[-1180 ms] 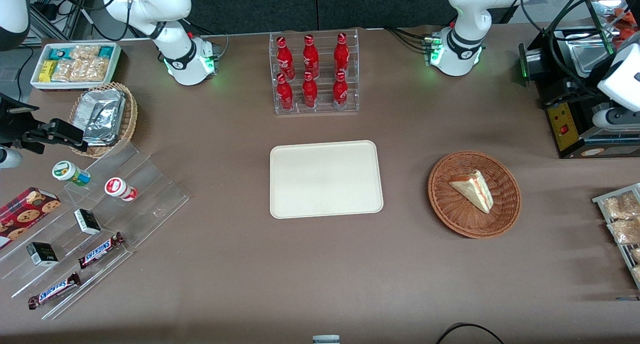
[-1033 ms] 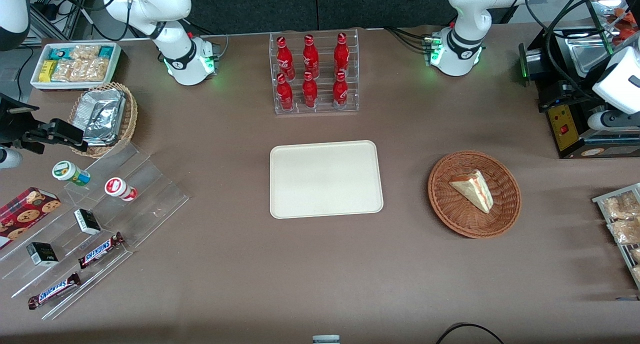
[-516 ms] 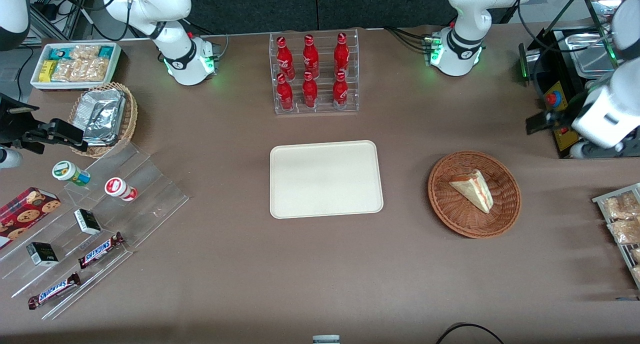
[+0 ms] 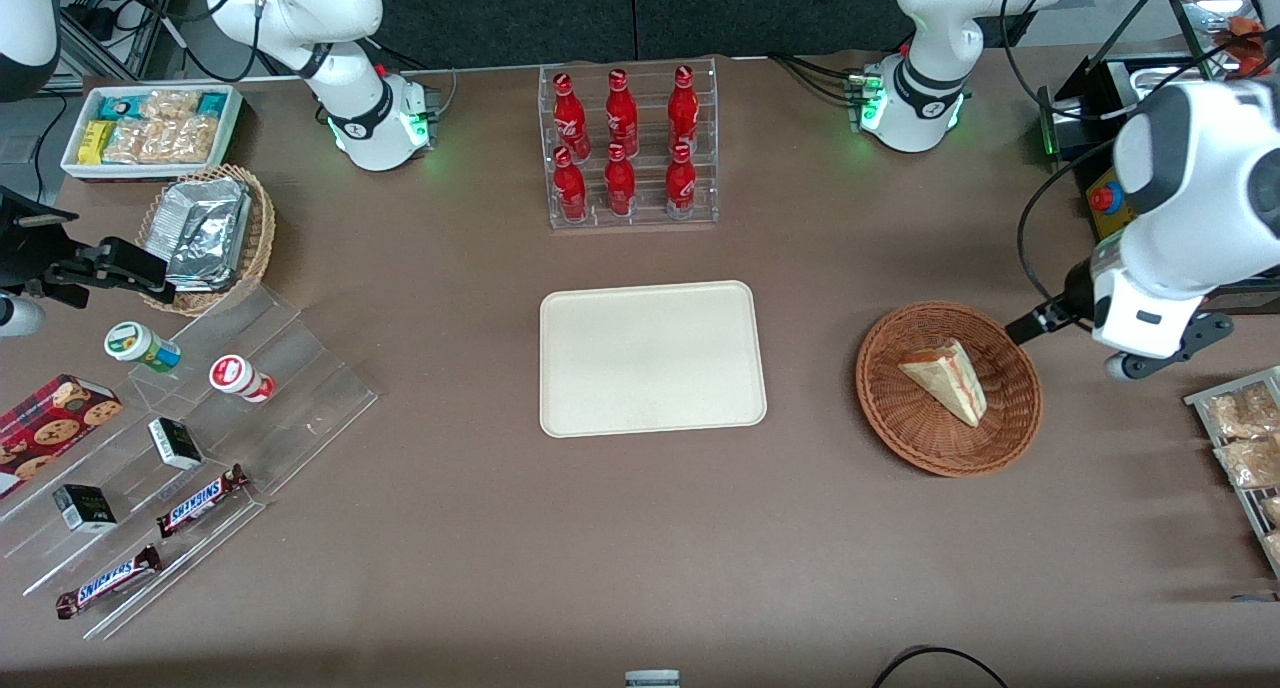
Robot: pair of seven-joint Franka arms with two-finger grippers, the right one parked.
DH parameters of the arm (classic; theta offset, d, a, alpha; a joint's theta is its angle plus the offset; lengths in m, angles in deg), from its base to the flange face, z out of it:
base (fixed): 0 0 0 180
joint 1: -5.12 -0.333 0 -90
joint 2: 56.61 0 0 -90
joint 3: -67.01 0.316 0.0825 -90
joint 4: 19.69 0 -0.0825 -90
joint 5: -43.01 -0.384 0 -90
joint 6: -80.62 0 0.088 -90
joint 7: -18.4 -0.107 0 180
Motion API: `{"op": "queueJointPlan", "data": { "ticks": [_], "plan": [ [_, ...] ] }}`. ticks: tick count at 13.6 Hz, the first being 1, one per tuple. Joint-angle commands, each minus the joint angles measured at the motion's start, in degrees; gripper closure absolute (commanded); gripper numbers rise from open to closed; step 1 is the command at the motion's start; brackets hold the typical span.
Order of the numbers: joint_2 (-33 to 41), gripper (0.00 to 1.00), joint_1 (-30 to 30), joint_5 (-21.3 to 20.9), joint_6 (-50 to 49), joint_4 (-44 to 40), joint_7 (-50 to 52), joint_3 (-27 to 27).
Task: Place sandwich from basket to tray
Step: 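Move the left gripper down over the sandwich in the wicker basket, then close the left gripper on the wrapped sandwich wedge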
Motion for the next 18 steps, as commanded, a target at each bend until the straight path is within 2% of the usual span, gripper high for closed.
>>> {"op": "queueJointPlan", "data": {
  "ticks": [1,5,8,18],
  "plan": [
    [1.4,0.0,0.6,0.2,10.2,7.3,8.9,-1.1],
    [-1.1,0.0,0.6,0.2,24.4,14.1,14.4,-2.0],
    [-5.1,0.0,0.7,0.2,28.7,14.2,14.4,-2.9],
    [-10.6,0.01,0.5,-0.3,31.7,15.4,14.3,-3.1]
  ]
}}
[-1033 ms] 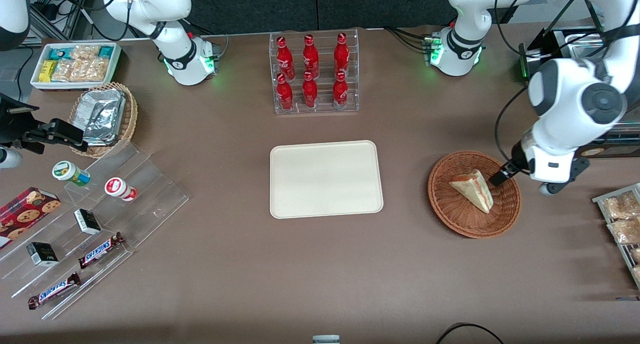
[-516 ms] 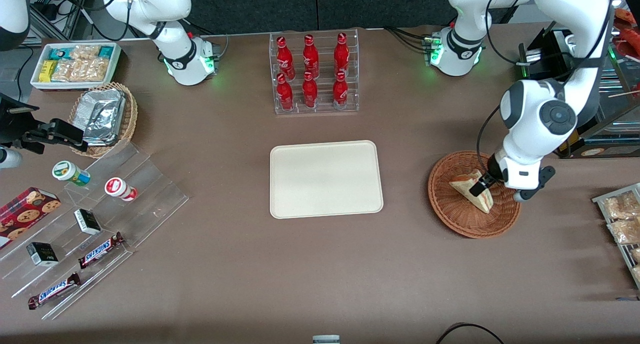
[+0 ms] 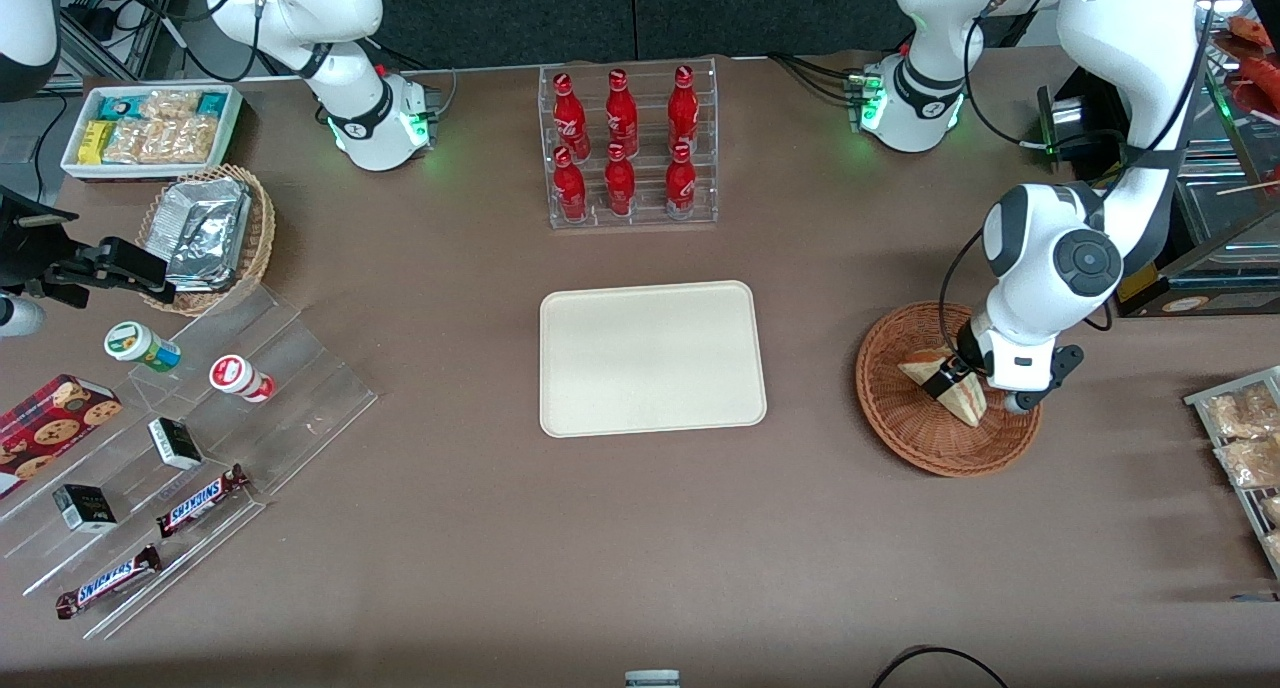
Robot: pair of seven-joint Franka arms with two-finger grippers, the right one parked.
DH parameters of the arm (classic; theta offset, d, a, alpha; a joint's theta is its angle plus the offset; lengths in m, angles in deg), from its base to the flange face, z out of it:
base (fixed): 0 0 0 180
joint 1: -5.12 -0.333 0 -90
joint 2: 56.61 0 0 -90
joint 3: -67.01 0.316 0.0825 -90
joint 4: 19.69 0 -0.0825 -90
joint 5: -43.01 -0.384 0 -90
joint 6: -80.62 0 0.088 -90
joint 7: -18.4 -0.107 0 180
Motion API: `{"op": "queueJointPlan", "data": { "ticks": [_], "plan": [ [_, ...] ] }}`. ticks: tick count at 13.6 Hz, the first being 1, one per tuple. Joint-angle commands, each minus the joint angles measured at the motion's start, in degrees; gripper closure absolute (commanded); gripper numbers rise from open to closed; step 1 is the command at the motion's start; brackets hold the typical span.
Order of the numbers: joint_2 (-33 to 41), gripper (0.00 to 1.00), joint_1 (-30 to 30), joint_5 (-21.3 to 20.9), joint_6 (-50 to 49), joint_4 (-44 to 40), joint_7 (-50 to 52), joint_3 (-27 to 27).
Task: Place sandwich from basket to tray
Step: 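Close the left gripper on the wrapped sandwich wedge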
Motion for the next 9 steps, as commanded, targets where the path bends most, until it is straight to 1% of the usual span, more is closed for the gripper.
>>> {"op": "queueJointPlan", "data": {
  "ticks": [1,2,3,7,9],
  "plan": [
    [-0.4,0.22,0.2,-0.3,1.0,0.5,1.1,0.2],
    [-0.4,0.72,0.2,-0.3,1.0,0.5,1.1,0.2],
    [-0.5,1.0,0.2,-0.3,1.0,0.5,1.1,0.2],
    [-0.2,1.0,0.2,-0.3,0.4,0.0,0.9,0.2],
    [1.5,1.0,0.2,-0.3,-2.8,-1.3,0.3,0.2]
  ]
}}
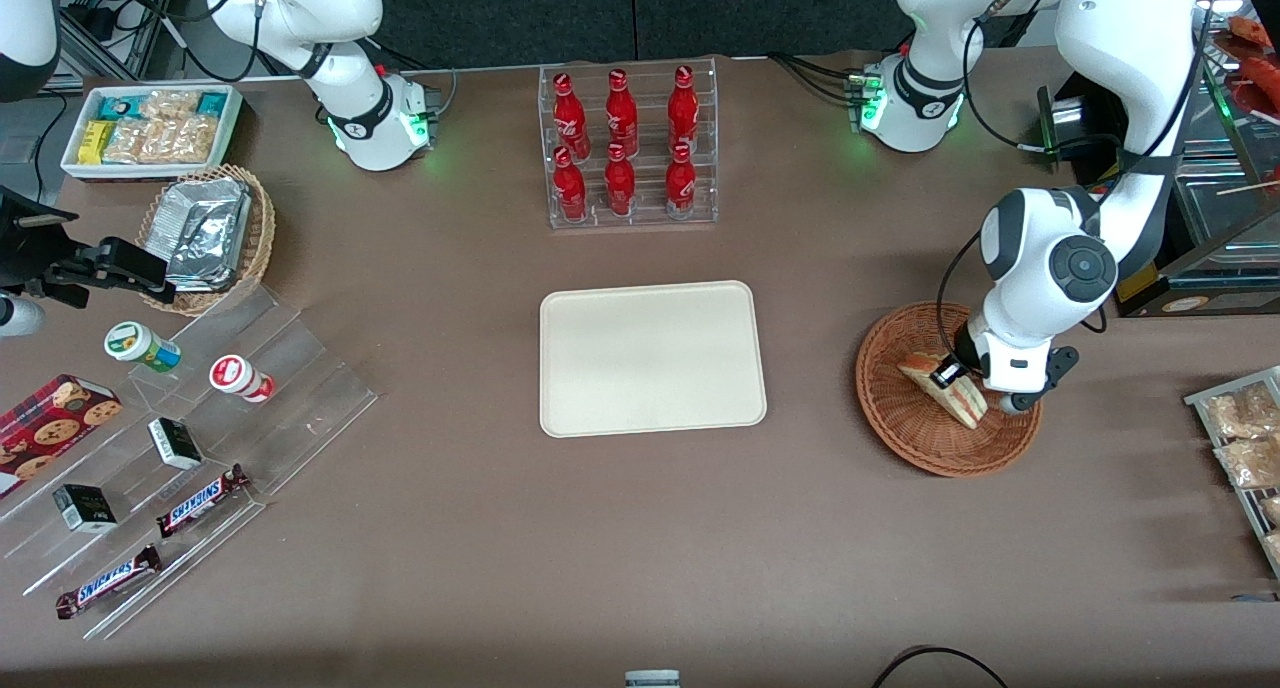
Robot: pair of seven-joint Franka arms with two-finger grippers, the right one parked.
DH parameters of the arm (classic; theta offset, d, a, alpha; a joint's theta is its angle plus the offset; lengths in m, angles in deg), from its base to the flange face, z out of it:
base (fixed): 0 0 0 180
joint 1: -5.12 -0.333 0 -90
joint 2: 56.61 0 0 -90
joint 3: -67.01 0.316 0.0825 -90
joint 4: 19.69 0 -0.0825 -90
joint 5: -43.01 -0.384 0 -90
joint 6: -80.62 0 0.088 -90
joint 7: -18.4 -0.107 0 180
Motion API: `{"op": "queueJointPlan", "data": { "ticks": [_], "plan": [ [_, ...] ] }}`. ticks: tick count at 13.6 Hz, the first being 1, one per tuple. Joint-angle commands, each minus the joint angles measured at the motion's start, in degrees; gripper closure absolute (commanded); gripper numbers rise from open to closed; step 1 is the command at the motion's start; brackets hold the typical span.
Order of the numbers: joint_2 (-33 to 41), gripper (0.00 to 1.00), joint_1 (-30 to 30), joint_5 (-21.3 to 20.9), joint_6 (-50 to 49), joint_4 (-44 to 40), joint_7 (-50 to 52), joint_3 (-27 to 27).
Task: Place sandwich from basket to tray
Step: 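Close the left gripper on the wrapped sandwich wedge, then lift the sandwich and carry it over the white tray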
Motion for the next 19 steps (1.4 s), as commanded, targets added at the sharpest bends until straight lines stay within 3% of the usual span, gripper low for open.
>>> {"op": "queueJointPlan", "data": {
  "ticks": [1,4,6,10,14,16,19],
  "plan": [
    [3.0,1.0,0.3,-0.3,-7.0,-3.2,0.0,0.1],
    [4.6,1.0,0.3,-0.6,-25.4,-14.2,-0.9,-2.6],
    [4.1,1.0,0.3,-0.4,-31.8,-20.6,-0.8,-5.7],
    [1.0,1.0,0.3,-0.2,-31.6,-24.7,-0.4,-16.5],
    [-6.6,1.0,0.4,-1.1,-29.2,-29.1,-0.5,-27.1],
    [-10.4,1.0,5.3,-6.7,-25.6,-29.6,0.3,-28.5],
    [-15.8,1.0,11.0,-9.4,-23.9,-32.6,2.8,-28.1]
  ]
}}
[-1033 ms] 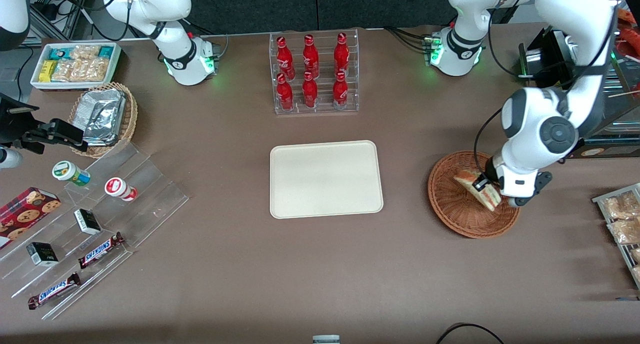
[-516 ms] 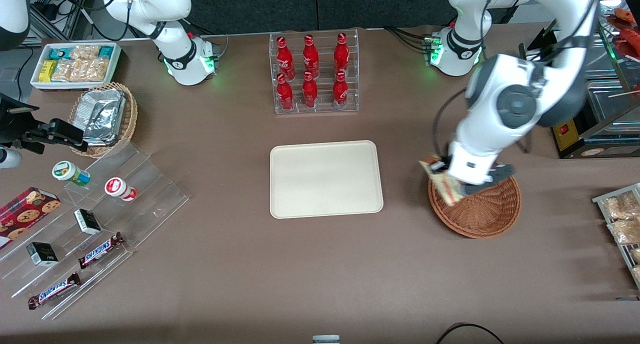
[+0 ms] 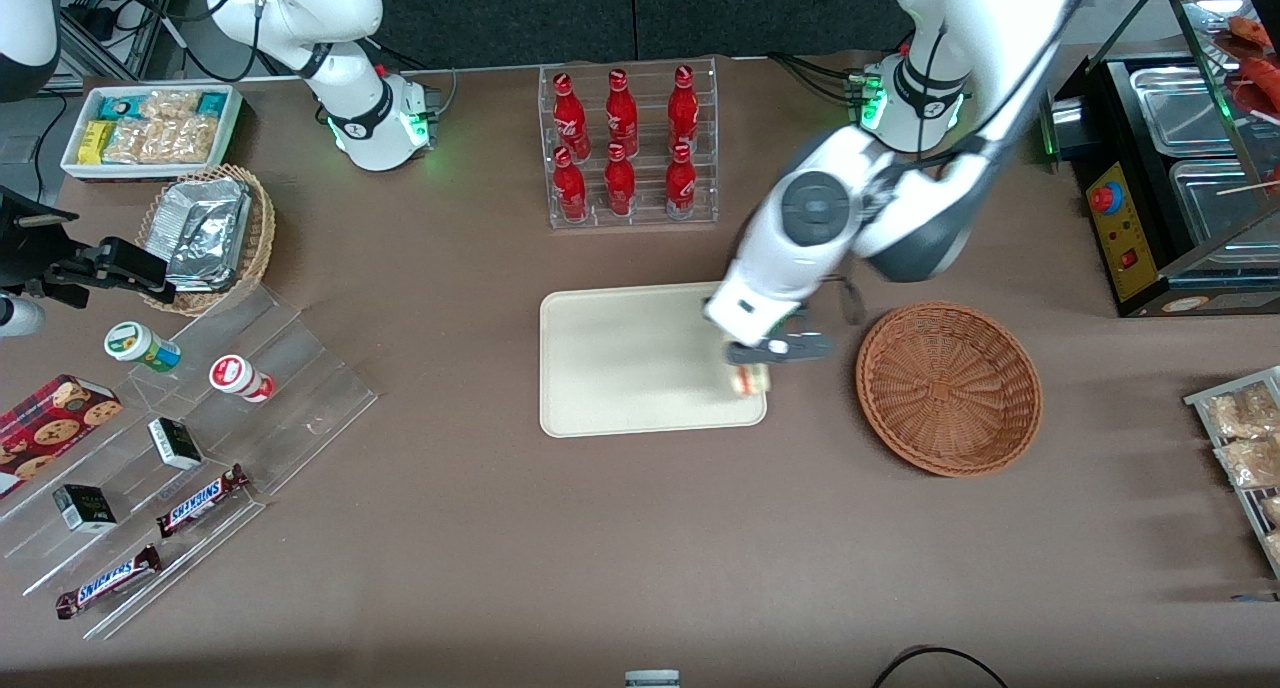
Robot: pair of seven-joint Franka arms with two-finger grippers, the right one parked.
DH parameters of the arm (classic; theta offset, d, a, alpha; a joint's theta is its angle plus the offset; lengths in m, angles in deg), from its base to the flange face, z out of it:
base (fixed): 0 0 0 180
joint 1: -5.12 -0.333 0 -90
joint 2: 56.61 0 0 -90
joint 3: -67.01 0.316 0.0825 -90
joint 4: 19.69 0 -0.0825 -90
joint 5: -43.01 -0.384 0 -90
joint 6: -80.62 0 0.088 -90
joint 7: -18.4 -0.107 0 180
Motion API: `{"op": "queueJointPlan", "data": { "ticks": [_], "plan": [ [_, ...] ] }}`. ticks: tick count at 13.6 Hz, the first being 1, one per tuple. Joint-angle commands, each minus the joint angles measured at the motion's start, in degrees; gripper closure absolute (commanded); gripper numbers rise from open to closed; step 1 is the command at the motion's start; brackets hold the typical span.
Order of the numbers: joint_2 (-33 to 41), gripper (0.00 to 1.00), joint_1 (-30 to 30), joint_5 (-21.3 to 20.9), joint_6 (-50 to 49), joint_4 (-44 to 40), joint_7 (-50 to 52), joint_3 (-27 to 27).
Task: Place sandwich from basket to tray
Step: 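Lift the sandwich and carry it over the white tray, then lower the sandwich onto the tray and open the left gripper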
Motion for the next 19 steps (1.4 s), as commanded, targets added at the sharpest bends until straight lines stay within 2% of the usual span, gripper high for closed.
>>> {"op": "queueJointPlan", "data": {
  "ticks": [1,2,6,9,12,15,16,17,18,19],
  "plan": [
    [-6.3,1.0,4.3,-4.5,0.4,-5.4,3.9,0.2],
    [-8.1,1.0,5.7,-6.7,0.5,-6.4,5.2,0.2],
    [-13.0,1.0,9.8,-8.6,5.7,-8.7,7.1,1.3],
    [-14.8,1.0,14.0,-8.7,9.8,-8.8,8.6,4.1],
    [-15.9,1.0,19.2,-8.7,12.8,-8.7,8.9,9.4],
    [-16.1,1.0,20.1,-8.6,14.4,-8.4,8.9,10.5],
    [-16.6,0.73,20.1,-8.6,14.4,-8.5,8.8,10.5],
    [-16.8,0.3,20.1,-8.7,14.3,-8.5,8.5,10.5],
    [-16.8,0.01,20.1,-8.8,14.1,-8.5,8.1,10.5],
    [-16.7,0.01,20.0,-8.7,13.9,-8.5,8.1,10.5]
  ]
}}
